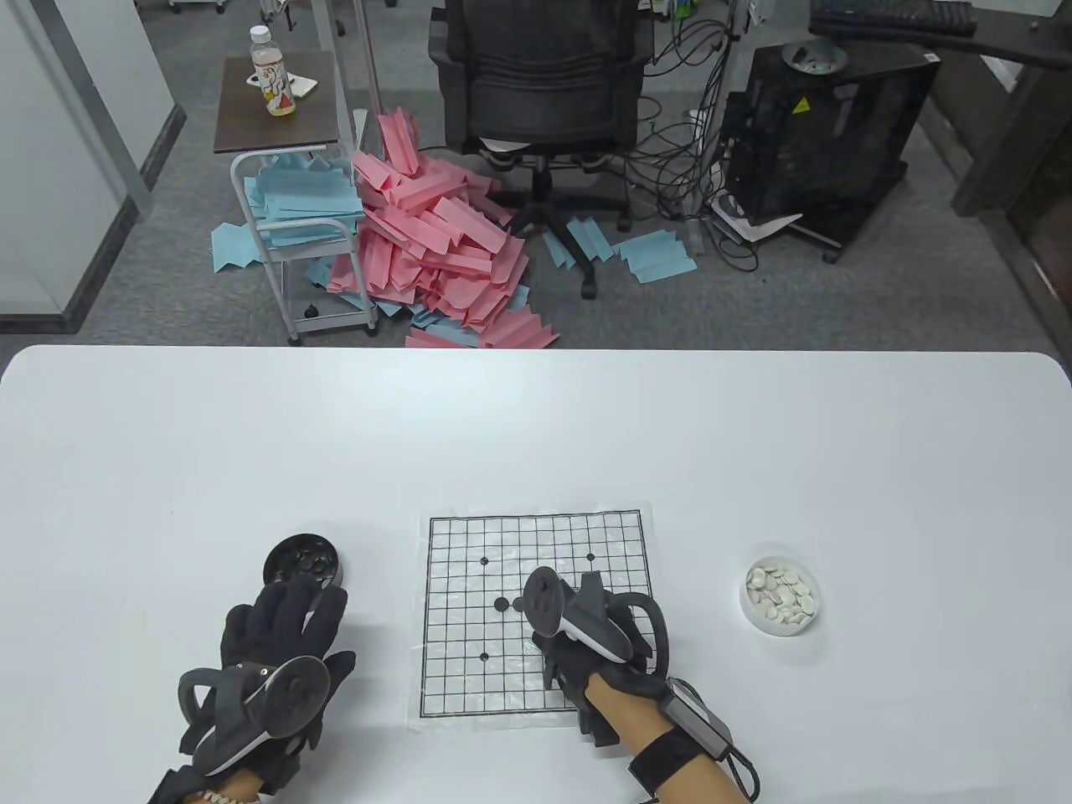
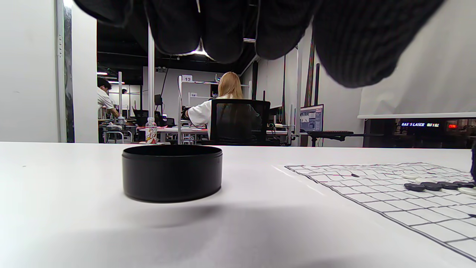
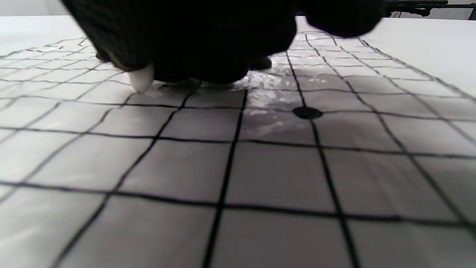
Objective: Place Go stones in plus sign pattern
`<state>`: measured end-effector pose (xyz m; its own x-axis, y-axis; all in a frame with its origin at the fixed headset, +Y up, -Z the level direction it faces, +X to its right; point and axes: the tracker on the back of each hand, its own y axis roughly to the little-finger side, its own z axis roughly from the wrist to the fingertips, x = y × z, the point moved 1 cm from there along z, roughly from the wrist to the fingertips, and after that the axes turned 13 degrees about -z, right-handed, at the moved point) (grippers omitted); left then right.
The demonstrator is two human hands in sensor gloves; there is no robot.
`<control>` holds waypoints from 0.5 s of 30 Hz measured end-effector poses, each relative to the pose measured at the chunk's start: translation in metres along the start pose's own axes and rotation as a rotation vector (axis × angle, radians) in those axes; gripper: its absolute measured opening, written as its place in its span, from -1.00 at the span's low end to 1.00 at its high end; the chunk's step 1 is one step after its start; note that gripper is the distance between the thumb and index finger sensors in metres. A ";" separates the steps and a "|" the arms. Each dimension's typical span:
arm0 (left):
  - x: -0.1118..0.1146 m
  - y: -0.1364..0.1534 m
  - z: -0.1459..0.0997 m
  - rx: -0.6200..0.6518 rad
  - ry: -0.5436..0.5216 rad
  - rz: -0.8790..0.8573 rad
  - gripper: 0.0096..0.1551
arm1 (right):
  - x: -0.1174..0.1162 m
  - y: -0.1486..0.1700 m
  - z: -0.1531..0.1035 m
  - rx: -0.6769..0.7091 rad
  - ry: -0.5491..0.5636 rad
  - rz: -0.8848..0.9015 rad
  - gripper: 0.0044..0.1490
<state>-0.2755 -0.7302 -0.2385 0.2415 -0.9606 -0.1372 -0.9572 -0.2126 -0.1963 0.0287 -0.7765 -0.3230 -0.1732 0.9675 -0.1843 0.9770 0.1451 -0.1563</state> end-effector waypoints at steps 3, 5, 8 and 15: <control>0.000 0.000 0.000 0.000 -0.001 0.000 -0.09 | 0.000 0.000 0.001 -0.010 -0.009 0.016 -0.57; 0.000 0.000 0.000 0.001 -0.001 0.000 -0.09 | 0.000 0.000 0.000 -0.015 -0.012 0.011 -0.55; 0.000 0.000 0.000 0.001 -0.002 -0.001 -0.09 | 0.001 -0.001 0.000 -0.017 -0.022 -0.003 -0.55; 0.000 0.000 0.000 0.002 -0.001 0.000 -0.09 | 0.004 -0.002 0.000 -0.024 -0.028 -0.063 -0.55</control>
<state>-0.2754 -0.7299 -0.2381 0.2416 -0.9605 -0.1380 -0.9569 -0.2123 -0.1981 0.0262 -0.7732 -0.3231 -0.2372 0.9501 -0.2025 0.9668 0.2106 -0.1448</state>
